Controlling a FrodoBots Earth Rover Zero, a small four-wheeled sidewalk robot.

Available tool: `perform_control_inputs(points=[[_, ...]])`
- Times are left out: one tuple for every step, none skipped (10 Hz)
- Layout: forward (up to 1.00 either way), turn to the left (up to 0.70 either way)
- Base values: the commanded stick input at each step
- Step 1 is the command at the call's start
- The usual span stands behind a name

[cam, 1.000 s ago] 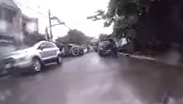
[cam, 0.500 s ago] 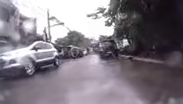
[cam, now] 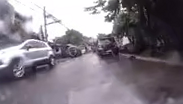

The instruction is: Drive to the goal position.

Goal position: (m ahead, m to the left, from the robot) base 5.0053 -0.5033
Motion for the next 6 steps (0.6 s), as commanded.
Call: perform_control_inputs(points=[[1.0,0.0],[1.0,0.0],[1.0,0.0],[1.0,0.0],[1.0,0.0],[1.0,0.0]])
